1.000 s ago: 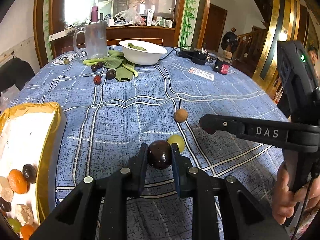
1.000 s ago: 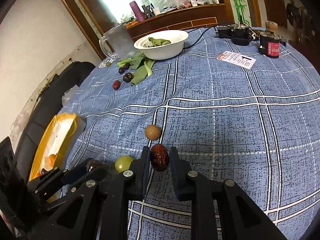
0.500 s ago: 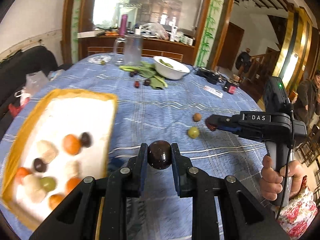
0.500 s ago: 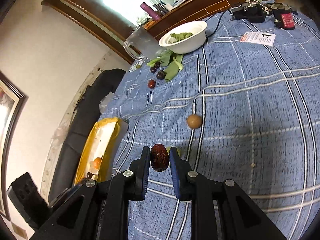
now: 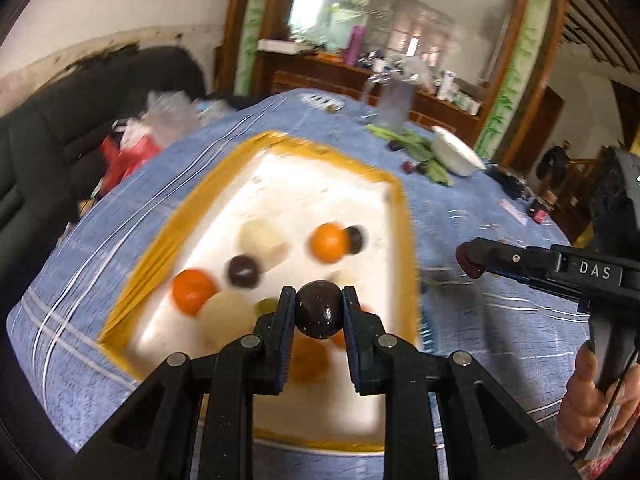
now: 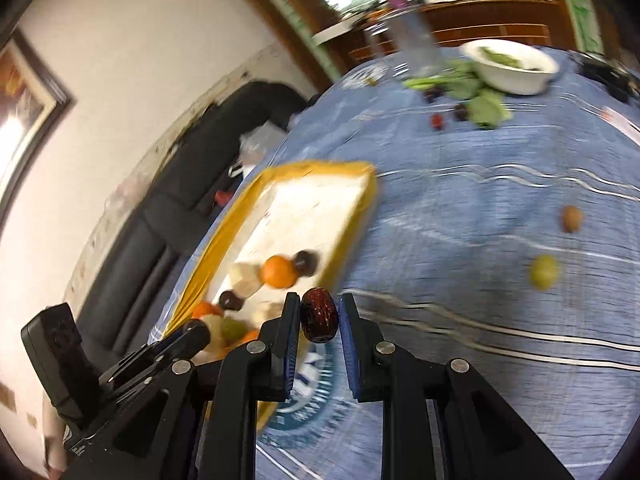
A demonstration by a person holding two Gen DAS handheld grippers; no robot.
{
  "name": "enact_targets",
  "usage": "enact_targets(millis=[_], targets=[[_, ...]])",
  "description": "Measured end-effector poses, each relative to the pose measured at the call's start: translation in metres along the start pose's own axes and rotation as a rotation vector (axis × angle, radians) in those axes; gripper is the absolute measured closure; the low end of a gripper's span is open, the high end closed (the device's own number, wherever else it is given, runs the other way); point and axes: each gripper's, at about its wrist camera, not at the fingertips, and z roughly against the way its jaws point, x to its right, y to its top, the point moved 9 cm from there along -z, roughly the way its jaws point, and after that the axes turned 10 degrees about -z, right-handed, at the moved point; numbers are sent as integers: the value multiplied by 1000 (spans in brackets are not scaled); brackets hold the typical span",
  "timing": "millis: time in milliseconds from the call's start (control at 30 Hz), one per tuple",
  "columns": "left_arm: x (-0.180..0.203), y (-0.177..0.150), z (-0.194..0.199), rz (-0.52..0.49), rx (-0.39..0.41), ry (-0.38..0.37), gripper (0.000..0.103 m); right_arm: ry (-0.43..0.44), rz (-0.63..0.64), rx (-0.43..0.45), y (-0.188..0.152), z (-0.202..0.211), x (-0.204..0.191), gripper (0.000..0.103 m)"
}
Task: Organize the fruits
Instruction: 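Carry the plum and jujube over the tray and open both grippers to drop them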
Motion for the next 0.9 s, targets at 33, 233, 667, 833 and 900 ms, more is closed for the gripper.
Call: enact_targets(millis=[33, 233, 667, 833, 900], targets=[[-5, -3, 0, 6, -9, 5, 81, -10, 16, -11, -3, -9, -7, 81], [-23, -7, -8, 30, -25, 48, 81, -111, 119, -22, -10, -44, -29, 81], [-24, 5, 15, -1, 49, 104, 29, -189, 154, 26, -11, -44, -31, 73], [-9, 8, 30, -40, 67, 114, 23, -179, 54, 108, -11, 1, -10, 64], [3, 9, 35, -66, 76, 115, 22, -212, 47, 147, -12, 19, -1, 55]])
